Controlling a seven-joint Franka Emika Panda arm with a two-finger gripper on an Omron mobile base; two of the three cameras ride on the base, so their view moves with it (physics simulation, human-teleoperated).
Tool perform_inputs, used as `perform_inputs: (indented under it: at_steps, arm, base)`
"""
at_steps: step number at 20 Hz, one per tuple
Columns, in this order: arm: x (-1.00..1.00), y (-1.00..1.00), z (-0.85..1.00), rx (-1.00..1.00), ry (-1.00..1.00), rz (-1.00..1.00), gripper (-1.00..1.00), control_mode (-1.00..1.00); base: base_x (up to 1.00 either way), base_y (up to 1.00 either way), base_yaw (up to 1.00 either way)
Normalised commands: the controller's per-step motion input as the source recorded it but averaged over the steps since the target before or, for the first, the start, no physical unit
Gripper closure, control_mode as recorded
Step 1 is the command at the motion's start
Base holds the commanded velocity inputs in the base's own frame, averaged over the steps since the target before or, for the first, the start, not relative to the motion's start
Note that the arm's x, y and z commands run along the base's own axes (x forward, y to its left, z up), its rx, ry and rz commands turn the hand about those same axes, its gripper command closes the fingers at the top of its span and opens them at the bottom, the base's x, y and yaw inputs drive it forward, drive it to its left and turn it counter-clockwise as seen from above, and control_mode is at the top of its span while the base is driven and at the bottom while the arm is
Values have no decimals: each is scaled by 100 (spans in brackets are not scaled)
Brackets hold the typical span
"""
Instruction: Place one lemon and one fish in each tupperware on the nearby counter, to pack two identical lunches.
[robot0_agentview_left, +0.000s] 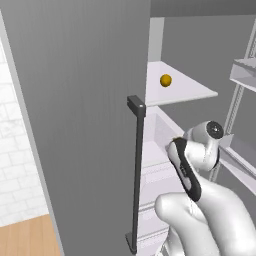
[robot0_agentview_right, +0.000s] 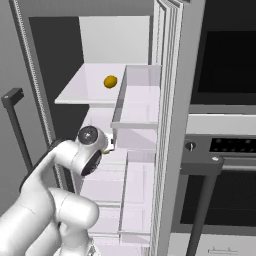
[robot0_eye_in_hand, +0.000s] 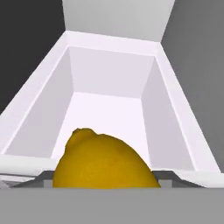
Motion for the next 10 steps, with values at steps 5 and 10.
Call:
perform_inputs:
  at_steps: [5,10]
  arm:
    - [-93,7,100,0,7,0,100,-100]
    - [-90,14,100,1,14,0,100,-100]
  base:
    - [0,0,0]
    - [0,0,0]
